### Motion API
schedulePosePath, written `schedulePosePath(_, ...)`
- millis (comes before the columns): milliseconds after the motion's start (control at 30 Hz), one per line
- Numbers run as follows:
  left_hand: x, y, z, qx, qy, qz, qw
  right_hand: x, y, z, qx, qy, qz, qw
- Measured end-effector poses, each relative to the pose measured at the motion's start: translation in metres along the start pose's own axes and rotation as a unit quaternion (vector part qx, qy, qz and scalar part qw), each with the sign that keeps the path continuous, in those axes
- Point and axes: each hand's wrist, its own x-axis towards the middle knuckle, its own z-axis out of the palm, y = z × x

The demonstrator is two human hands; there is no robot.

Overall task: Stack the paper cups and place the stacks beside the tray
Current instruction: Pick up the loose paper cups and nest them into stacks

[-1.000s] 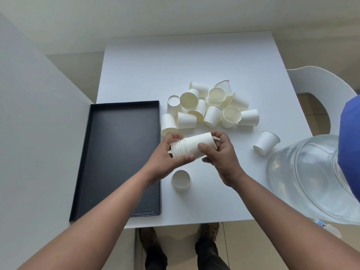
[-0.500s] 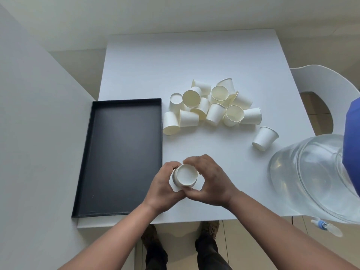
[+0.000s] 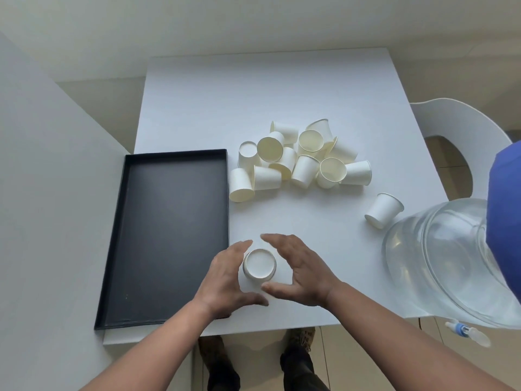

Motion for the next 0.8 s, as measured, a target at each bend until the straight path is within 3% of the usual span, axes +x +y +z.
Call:
schedulePosePath(67, 0.003, -0.009, -0.010, 0.059, -0.043, 0.021, 0.997, -0.002, 0.009, -0.007, 0.026, 0.038, 0.027, 0.999)
schedulePosePath(133, 0.012, -0.015, -0.022, 0.106, -0.066, 0.034, 0.992, 0.001, 0.022, -0.016, 0.016, 0.123, 0.093, 0.988)
schedulePosePath(233, 0.031, -0.010, -0.041, 0.104, -0.061, 0.003, 0.993, 0.013, 0.049, -0.039, -0.122, 0.225, 0.228, 0.939)
schedulePosePath(367, 0.061, 0.010, -0.050, 0.102, 0.044, -0.006, 0.994, 0.023, 0.087, -0.082, -0.254, 0.157, 0.414, 0.860)
schedulePosePath(467, 0.090, 0.023, -0.057, 0.135, 0.110, 0.003, 0.985, 0.027, 0.107, -0.099, -0.268, 0.099, 0.482, 0.828)
schedulePosePath(633, 0.139, 0.031, -0.070, 0.185, 0.063, -0.064, 0.979, 0.029, 0.119, -0.105, -0.243, 0.067, 0.532, 0.808)
schedulePosePath(800, 0.160, 0.032, -0.078, 0.188, 0.049, -0.085, 0.977, 0.029, 0.115, -0.098, -0.261, 0.114, 0.507, 0.813)
